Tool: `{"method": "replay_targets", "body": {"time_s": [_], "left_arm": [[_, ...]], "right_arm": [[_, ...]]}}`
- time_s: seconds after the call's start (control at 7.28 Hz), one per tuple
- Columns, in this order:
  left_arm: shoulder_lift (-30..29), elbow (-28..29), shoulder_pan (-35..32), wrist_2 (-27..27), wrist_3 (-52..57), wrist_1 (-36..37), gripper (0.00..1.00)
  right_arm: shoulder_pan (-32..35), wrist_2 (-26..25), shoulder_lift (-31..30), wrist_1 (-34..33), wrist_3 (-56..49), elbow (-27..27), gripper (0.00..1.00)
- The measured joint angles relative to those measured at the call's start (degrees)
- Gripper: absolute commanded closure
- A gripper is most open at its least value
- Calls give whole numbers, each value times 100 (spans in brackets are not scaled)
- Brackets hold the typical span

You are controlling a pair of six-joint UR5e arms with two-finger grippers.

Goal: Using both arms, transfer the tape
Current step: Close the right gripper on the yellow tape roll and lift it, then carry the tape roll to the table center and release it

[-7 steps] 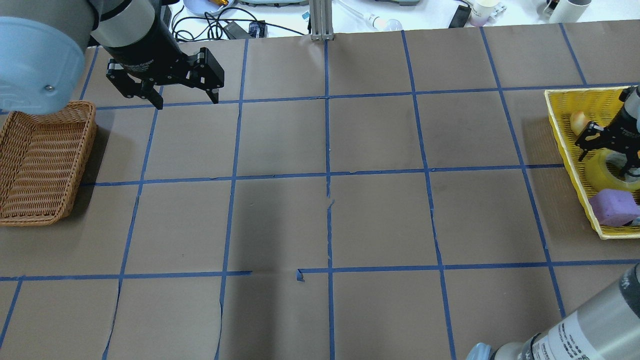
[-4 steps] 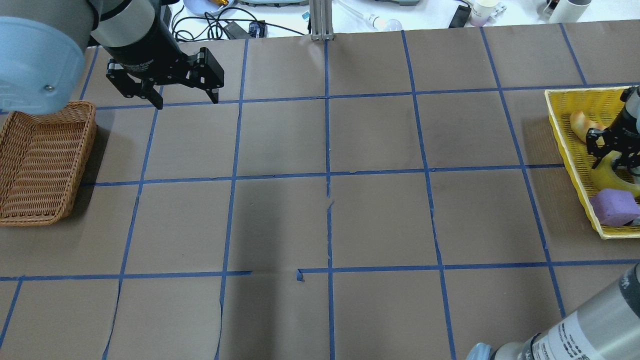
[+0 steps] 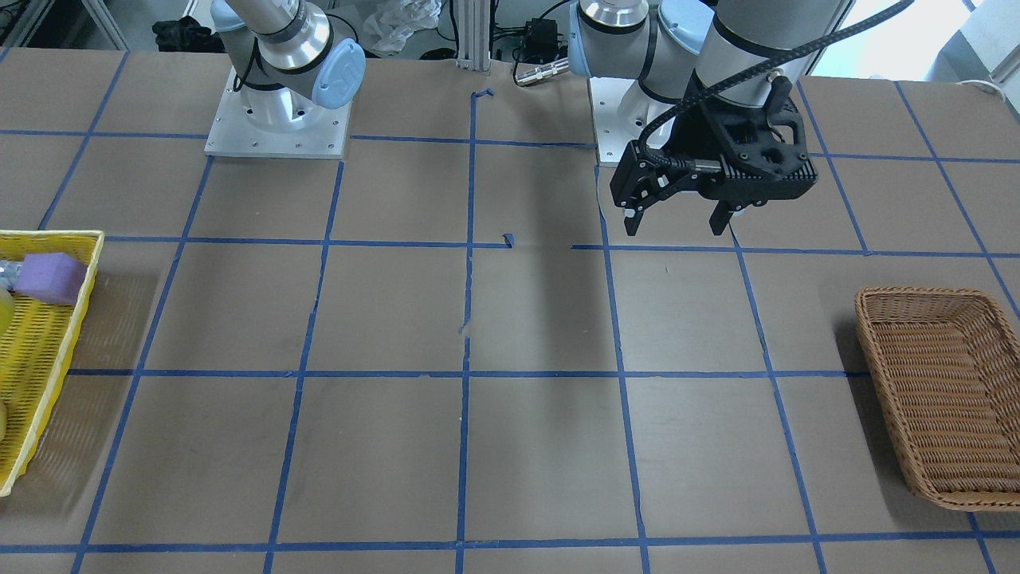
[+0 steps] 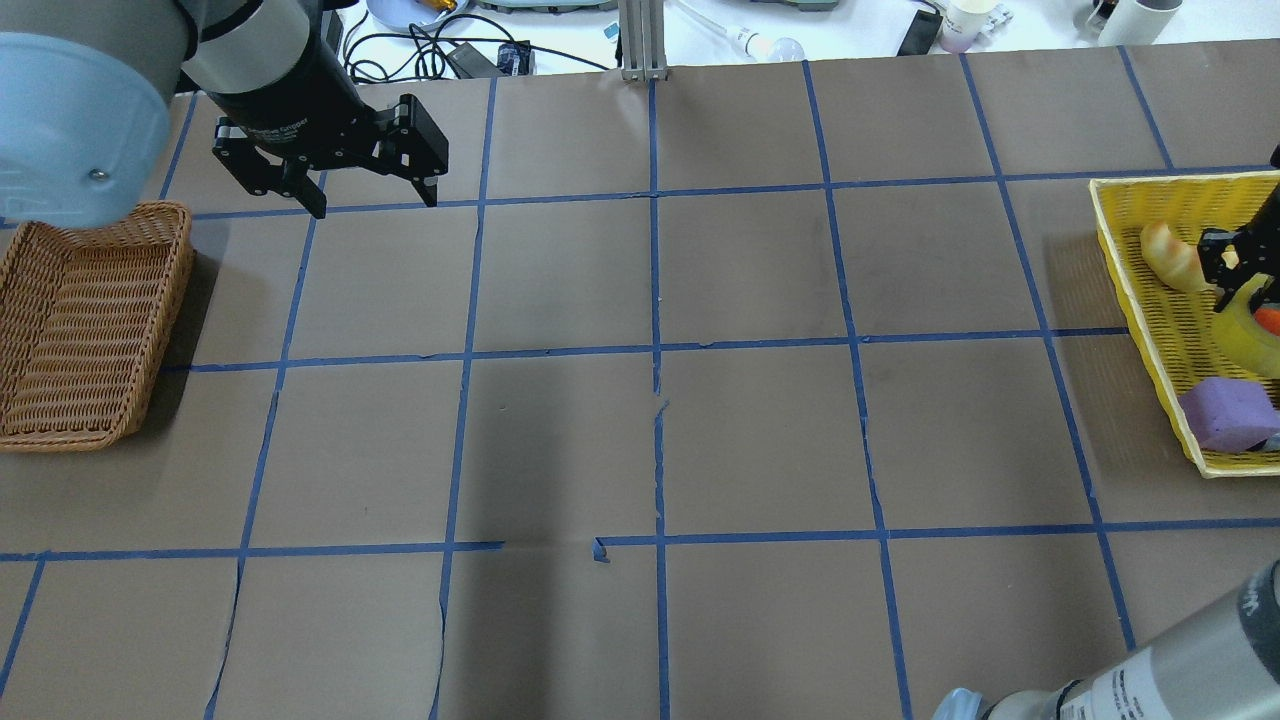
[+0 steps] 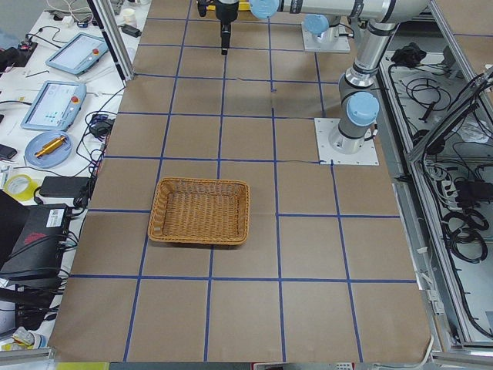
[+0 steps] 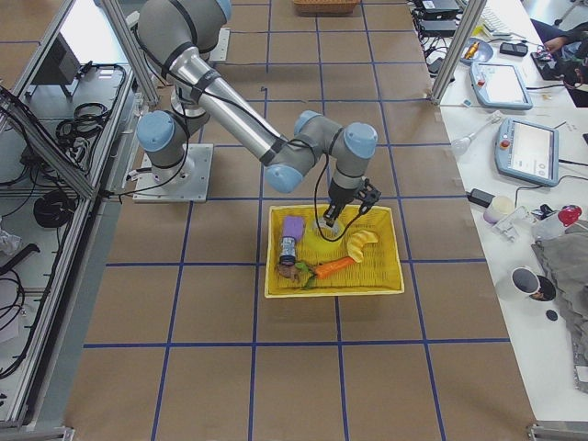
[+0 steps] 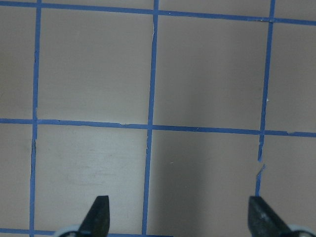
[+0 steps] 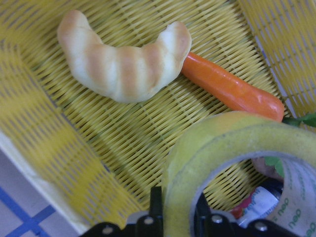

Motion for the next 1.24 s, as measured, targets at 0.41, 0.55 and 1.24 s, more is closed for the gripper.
{"method": "replay_targets", "body": {"time_s": [0.41, 0.55, 1.24], "left_arm": [[-3, 2, 7, 0, 6, 2, 0], [-2, 3, 6, 0, 7, 3, 0], [2, 9, 9, 0, 9, 3, 0]], "right_arm": [[1901, 368, -572, 801, 2028, -112, 100], [2666, 640, -534, 891, 3069, -116, 100], [4610, 1819, 535, -695, 5252, -120, 100]]}}
